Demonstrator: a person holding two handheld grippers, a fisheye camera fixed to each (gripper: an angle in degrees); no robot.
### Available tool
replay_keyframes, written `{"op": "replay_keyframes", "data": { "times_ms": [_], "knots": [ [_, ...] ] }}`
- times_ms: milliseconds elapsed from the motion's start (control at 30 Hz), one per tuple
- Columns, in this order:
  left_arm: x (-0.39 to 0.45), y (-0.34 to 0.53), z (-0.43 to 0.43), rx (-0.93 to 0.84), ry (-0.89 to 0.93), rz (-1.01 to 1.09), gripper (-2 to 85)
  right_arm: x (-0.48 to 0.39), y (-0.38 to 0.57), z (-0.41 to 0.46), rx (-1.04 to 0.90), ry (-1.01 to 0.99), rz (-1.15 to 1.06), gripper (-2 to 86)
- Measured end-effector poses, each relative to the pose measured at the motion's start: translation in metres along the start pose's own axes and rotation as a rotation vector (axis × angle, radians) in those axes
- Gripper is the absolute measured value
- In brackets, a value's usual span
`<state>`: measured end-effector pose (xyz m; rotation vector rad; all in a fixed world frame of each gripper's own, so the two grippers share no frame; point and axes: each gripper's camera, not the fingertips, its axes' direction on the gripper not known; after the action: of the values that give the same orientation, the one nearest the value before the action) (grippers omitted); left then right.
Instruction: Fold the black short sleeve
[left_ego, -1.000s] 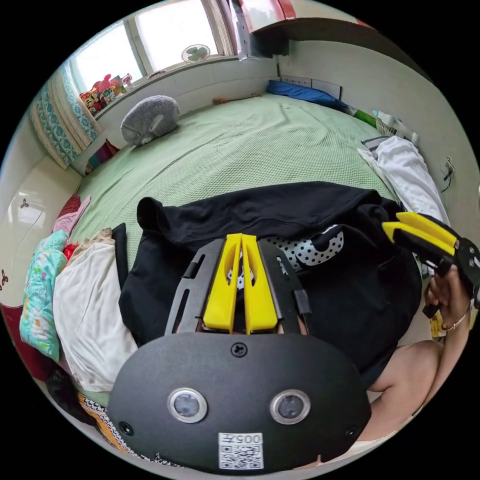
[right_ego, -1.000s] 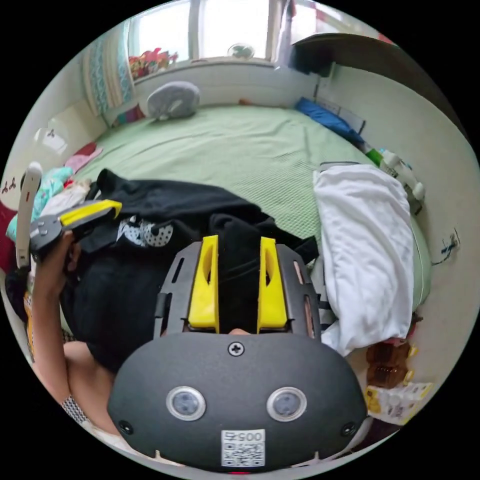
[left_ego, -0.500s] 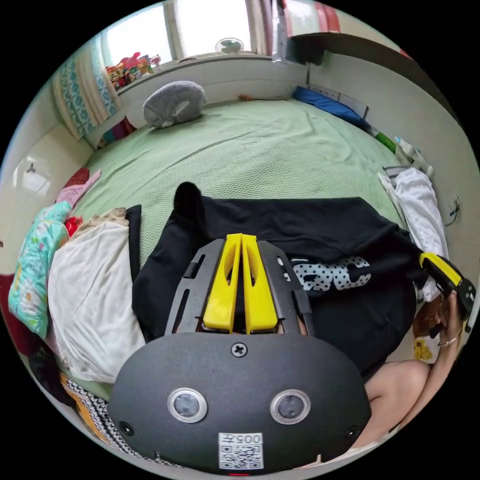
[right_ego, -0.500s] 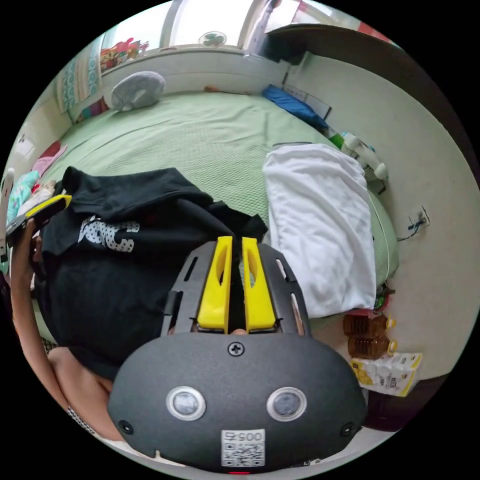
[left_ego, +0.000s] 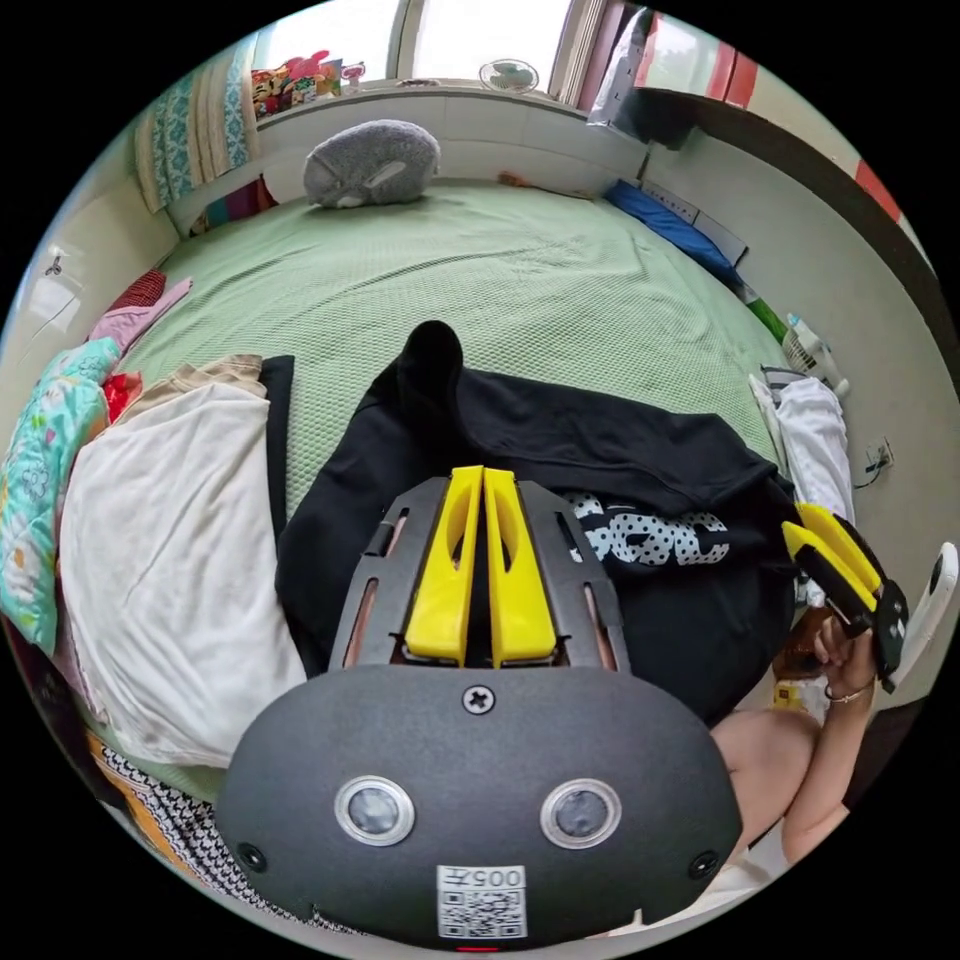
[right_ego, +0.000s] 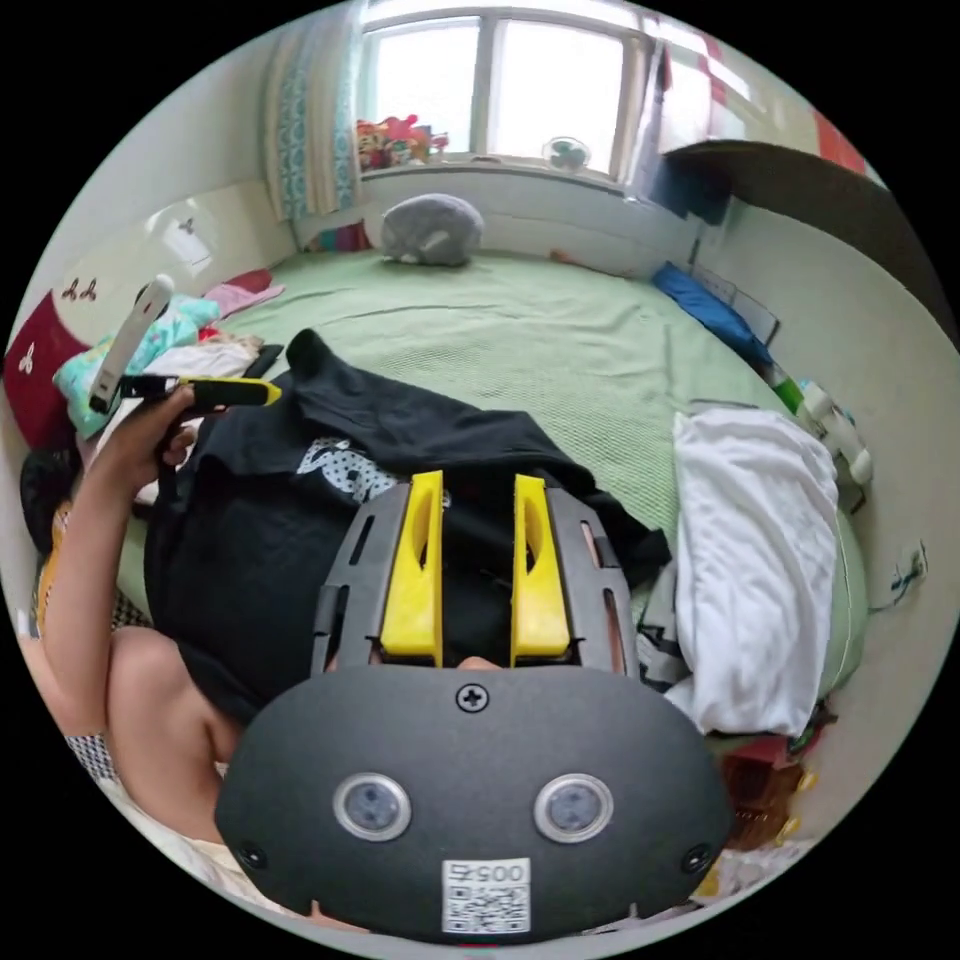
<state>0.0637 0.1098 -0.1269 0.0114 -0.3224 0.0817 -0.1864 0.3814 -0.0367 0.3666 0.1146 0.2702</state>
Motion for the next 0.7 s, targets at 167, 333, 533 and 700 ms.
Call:
{"op": "replay_keyframes", "data": {
  "times_ms": [167, 333, 533, 700],
  "knots": [
    [-0.003, -0.001, -0.004, 0.015, -0.021, 0.024, 2.8, -0.035, -0.016, 0.029, -0.127, -0.019, -0.130, 6.3],
    [-0.003, -0.003, -0.008, -0.002, -0.018, 0.047, 2.0, -0.034, -0.030, 0.048, -0.189, -0.018, -0.049, -0.4],
    [0.010, 0.001, -0.014, -0.012, 0.059, 0.147, 8.0, -0.019, -0.041, 0.048, -0.084, -0.031, 0.166, -1.2],
    [0.017, 0.002, -0.002, -0.095, 0.065, 0.208, 13.9, -0.031, -0.049, 0.045, -0.066, -0.041, 0.172, -1.0]
  ]
}}
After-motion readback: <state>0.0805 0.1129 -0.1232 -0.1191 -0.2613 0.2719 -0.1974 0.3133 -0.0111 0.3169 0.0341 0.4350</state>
